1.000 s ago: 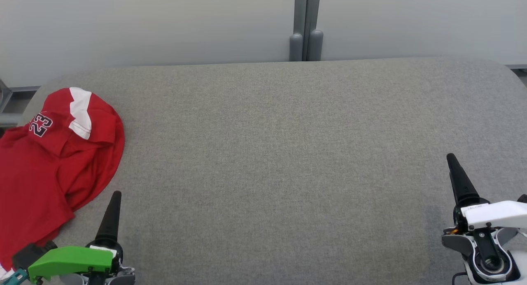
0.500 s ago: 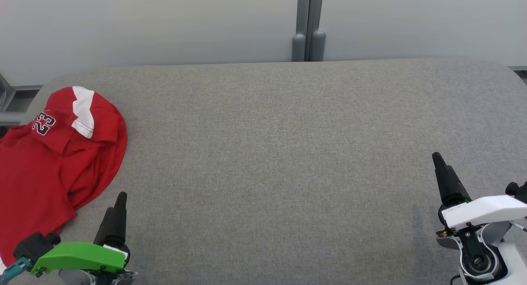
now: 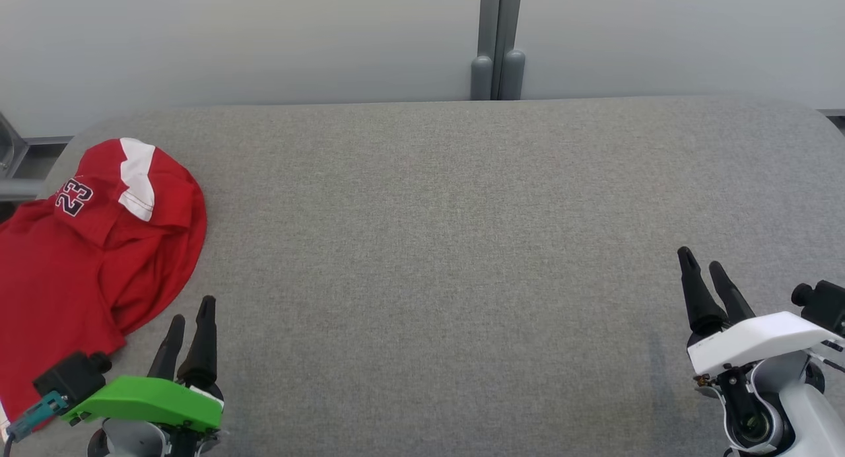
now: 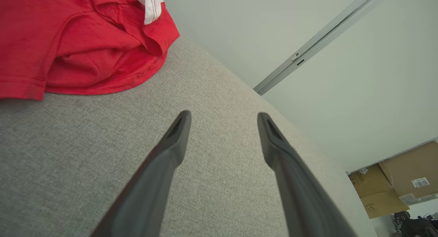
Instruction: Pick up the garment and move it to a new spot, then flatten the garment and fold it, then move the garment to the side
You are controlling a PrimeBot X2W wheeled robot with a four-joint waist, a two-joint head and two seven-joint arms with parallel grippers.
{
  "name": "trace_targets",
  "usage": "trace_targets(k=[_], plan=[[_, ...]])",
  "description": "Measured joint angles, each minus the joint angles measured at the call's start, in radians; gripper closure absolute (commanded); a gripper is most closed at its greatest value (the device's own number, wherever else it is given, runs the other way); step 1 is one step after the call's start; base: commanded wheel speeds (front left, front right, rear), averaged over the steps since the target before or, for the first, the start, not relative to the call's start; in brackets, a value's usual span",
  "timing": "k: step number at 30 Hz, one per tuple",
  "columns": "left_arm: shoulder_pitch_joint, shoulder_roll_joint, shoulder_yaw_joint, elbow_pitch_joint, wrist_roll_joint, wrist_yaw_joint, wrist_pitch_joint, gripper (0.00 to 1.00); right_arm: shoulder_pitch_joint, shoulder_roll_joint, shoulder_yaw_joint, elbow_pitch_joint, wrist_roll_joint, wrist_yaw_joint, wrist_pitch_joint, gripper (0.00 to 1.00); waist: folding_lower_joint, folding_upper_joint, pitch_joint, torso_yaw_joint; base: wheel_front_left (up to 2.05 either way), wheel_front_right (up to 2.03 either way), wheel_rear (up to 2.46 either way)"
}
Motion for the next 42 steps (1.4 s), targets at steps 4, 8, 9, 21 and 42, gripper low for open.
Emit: trace_targets(k=[4, 8, 9, 21, 42], plan=[[-0.001, 0.000, -0.008, -0.007, 0.060, 0.000, -0.012, 0.00, 0.000, -0.010, 0.014, -0.004, -0.053, -0.007, -0.010, 0.00, 0.0000, 0.0000, -0.001, 0.000, 0.00, 0.00, 0.00], [-0.001, 0.001, -0.012, -0.013, 0.115, 0.005, -0.023, 0.00, 0.001, -0.022, 0.032, -0.009, -0.108, -0.015, -0.024, 0.00, 0.0000, 0.0000, -0.003, -0.001, 0.00, 0.00, 0.00], [-0.001, 0.001, -0.013, -0.015, 0.125, 0.008, -0.030, 0.00, 0.002, -0.022, 0.035, -0.011, -0.124, -0.017, -0.028, 0.00, 0.0000, 0.0000, -0.003, -0.001, 0.00, 0.00, 0.00], [-0.001, 0.002, -0.035, -0.034, 0.277, 0.008, -0.065, 0.00, 0.005, -0.044, 0.070, -0.023, -0.264, -0.032, -0.064, 0.00, 0.0000, 0.0000, -0.002, -0.002, 0.00, 0.00, 0.00], [0.000, 0.012, -0.046, -0.049, 0.569, 0.006, -0.140, 0.00, 0.022, -0.064, 0.123, -0.055, -0.517, -0.068, -0.134, 0.00, 0.0000, 0.0000, -0.003, -0.002, 0.00, 0.00, 0.00]])
